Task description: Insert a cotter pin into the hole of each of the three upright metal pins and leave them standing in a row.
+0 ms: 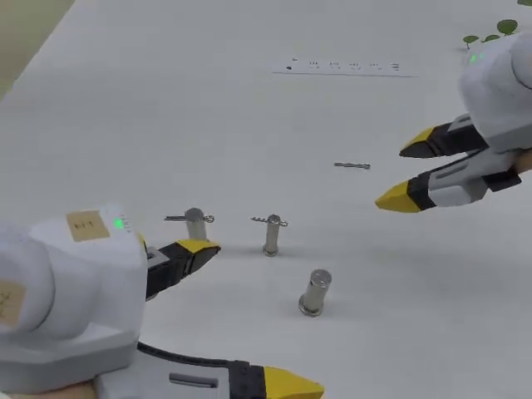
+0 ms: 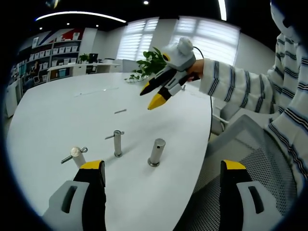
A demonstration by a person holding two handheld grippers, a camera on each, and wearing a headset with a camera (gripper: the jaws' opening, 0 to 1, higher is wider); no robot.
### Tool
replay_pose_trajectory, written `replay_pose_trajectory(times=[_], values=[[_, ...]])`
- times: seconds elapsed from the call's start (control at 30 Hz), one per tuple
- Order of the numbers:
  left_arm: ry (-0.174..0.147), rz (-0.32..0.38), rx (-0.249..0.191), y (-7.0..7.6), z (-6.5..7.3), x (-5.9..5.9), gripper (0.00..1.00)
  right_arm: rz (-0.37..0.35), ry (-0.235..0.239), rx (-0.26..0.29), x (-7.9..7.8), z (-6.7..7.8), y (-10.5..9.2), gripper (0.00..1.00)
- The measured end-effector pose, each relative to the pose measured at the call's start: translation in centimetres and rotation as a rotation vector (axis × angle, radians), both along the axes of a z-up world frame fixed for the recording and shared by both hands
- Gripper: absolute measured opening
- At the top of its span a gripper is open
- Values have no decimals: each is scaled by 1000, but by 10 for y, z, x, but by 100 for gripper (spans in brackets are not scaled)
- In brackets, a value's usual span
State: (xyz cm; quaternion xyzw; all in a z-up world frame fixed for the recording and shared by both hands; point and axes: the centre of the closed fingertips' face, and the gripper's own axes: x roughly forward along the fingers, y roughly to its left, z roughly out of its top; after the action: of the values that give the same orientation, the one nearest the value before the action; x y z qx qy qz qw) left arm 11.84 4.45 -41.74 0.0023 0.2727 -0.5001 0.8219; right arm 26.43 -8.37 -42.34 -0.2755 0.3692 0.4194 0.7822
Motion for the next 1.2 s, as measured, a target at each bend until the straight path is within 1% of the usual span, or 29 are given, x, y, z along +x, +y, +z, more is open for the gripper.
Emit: replay_pose_trajectory(times=[0.13,0.2,0.3,0.5,0.63,0.67,0.7,0.73,0.77,0.83,0.9,0.97,1.03,1.1,1.13,1.2], values=[[3,8,10,2,-2,-1,99,5,-7,-39,14,-5,2,34],[5,12,11,3,-2,-2,98,9,-15,-41,23,-5,3,30],[7,17,12,4,-1,-3,97,14,-19,-41,35,-6,6,28],[9,27,8,4,0,-5,96,22,-16,-62,56,-11,9,25],[12,35,15,5,0,-6,96,18,-9,-78,75,-18,4,25],[11,38,17,6,0,-6,96,17,-5,-80,71,-18,4,24],[6,42,21,6,0,-6,96,15,2,-85,72,-19,3,24],[3,42,21,7,1,-6,96,15,5,-87,74,-21,3,23],[2,43,19,7,2,-6,96,16,11,-99,81,-25,1,22],[4,49,14,7,2,-5,96,20,19,-130,82,-29,-2,20],[5,51,14,8,3,-5,95,20,42,-145,88,-36,-5,19],[5,54,18,8,2,-5,95,18,76,-153,85,-40,-6,16],[6,58,16,9,2,-4,94,18,84,-174,89,-45,-8,13],[13,89,6,11,1,-1,95,20,93,-190,93,-50,-10,11],[16,88,5,11,0,-1,95,23,100,-194,90,-51,-8,11],[18,95,4,12,-1,-1,95,24,113,-198,92,-55,-7,11]])
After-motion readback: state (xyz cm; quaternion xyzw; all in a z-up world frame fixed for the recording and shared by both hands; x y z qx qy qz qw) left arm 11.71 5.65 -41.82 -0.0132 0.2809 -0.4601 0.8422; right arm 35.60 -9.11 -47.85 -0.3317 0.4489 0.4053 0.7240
